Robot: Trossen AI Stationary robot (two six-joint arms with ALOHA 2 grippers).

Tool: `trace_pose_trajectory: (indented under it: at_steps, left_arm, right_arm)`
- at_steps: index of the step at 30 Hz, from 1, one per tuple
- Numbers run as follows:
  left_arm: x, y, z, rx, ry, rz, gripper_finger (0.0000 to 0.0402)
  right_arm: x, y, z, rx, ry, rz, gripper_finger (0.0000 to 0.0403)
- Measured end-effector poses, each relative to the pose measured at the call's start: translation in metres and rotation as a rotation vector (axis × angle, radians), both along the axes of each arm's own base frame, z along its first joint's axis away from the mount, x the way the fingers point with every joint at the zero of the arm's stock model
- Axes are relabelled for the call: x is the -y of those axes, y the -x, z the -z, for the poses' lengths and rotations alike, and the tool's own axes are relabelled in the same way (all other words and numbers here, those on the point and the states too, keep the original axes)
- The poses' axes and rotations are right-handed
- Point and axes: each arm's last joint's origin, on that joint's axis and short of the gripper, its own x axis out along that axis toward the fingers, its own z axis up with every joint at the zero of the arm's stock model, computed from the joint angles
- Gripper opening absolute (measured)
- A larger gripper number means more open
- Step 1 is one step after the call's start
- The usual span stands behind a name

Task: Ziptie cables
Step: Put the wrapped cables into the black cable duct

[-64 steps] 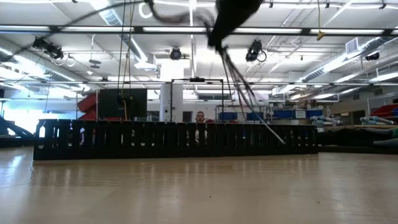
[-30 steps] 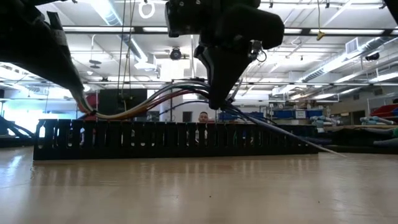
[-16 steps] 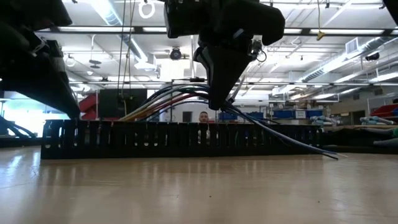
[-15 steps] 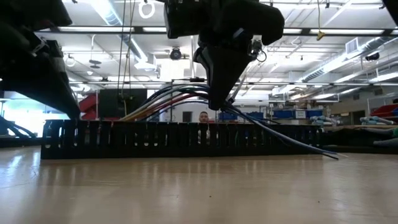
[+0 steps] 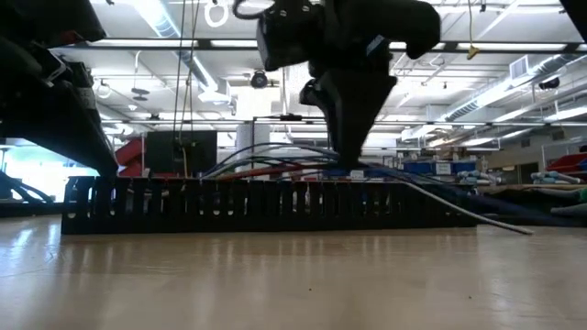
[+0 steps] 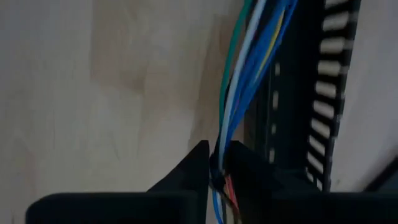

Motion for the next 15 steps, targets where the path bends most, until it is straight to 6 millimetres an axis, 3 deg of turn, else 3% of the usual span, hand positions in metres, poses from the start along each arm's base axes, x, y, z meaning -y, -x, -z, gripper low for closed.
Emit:
trace_pose_trajectory:
  at_steps: [7,15]
  left_arm:
    - [-0.001,0.002,0.003,-0.01,0.001,0.0,0.0]
    - [-0.007,0.006,0.009,-0.006,0.005,-0.03,0.0]
  right_arm:
    - [0.004,0.015,-0.001,-0.158,0.039,0.014,0.0083]
    - [-0.003,0.024,-0.014,-0.219,0.058,0.012,0.0081]
